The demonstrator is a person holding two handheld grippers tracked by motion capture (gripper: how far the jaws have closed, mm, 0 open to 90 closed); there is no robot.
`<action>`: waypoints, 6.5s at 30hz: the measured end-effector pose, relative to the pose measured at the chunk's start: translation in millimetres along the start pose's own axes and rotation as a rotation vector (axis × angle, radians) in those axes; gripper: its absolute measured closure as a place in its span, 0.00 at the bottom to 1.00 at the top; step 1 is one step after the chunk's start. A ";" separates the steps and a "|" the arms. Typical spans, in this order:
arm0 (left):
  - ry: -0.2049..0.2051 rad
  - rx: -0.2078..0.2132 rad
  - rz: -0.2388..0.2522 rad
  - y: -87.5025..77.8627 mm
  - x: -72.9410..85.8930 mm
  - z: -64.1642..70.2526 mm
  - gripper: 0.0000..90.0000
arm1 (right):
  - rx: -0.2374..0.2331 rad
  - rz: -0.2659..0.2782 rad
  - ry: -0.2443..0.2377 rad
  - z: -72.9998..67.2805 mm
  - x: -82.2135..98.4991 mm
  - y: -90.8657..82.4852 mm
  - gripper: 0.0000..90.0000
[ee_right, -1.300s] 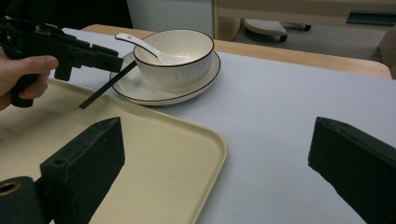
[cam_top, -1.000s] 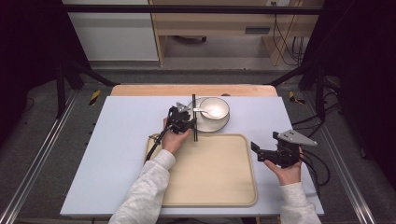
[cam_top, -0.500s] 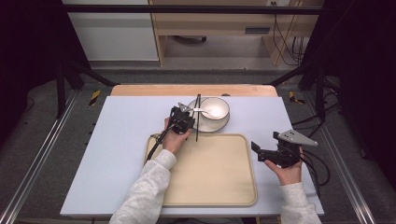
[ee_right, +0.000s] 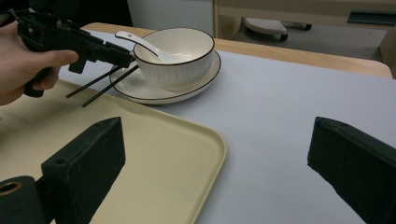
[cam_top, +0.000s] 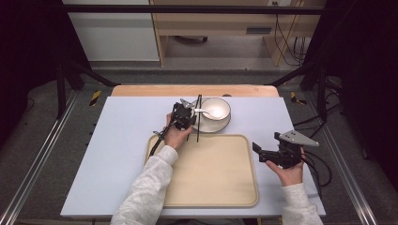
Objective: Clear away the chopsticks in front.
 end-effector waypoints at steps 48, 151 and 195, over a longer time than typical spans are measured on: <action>-0.159 -0.119 0.020 -70.5 34.4 -21.9 0.95 | 0.011 0.008 -0.003 2.9 -2.0 -3.6 0.04; -0.186 -0.118 0.174 -180.5 84.0 21.5 0.53 | 0.010 0.013 0.010 0.9 -1.3 -4.2 0.04; 0.056 0.025 0.051 -37.6 -2.5 18.9 0.48 | 0.013 0.020 0.012 3.7 -4.3 -3.5 0.05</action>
Point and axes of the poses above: each handheld gripper's, and its own axes: y roughly forward along the jaws, x roughly out of its underside, z roughly to its right, the point moved 8 cm from there along y, roughly forward along the jaws, and after that the axes turned 14 degrees about y, right-handed, at the moved point
